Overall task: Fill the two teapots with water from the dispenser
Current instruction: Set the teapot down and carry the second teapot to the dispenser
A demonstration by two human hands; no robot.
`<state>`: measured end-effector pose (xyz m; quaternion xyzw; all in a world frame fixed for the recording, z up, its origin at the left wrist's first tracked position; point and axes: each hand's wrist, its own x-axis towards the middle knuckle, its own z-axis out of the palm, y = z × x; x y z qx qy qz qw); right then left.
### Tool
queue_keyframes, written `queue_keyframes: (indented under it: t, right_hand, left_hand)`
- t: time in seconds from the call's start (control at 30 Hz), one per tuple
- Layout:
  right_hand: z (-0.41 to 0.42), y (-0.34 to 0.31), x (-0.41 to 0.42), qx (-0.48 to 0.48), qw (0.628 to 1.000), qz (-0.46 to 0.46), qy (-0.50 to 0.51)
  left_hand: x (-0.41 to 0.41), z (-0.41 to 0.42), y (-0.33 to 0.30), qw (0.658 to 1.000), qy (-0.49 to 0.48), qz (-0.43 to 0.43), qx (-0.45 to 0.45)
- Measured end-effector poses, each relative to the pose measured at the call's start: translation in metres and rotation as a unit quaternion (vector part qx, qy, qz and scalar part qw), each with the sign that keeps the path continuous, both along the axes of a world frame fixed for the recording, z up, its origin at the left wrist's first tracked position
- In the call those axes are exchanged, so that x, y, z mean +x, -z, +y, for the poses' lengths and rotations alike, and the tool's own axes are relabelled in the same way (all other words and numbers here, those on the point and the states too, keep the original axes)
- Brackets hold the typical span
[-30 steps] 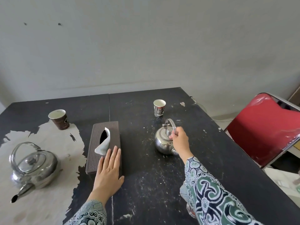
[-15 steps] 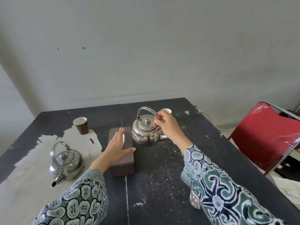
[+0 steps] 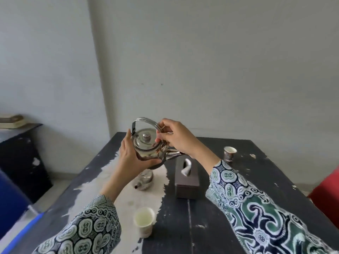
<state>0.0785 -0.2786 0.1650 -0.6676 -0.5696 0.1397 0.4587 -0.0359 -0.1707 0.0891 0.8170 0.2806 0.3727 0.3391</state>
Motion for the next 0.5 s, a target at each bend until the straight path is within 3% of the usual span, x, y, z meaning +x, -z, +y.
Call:
queue_keyframes:
  t: [0.1, 0.5]
  right_hand:
    - [0.039, -0.007, -0.068, -0.008, 0.998, -0.024, -0.055]
    - [0.191, 0.039, -0.375, -0.053, 0.966, 0.043, -0.248]
  left_hand:
    - [-0.079, 0.023, -0.005, 0.998, -0.048, -0.031, -0.001]
    - [-0.402, 0.082, 0.040, 0.957, -0.282, -0.037, -0.048]
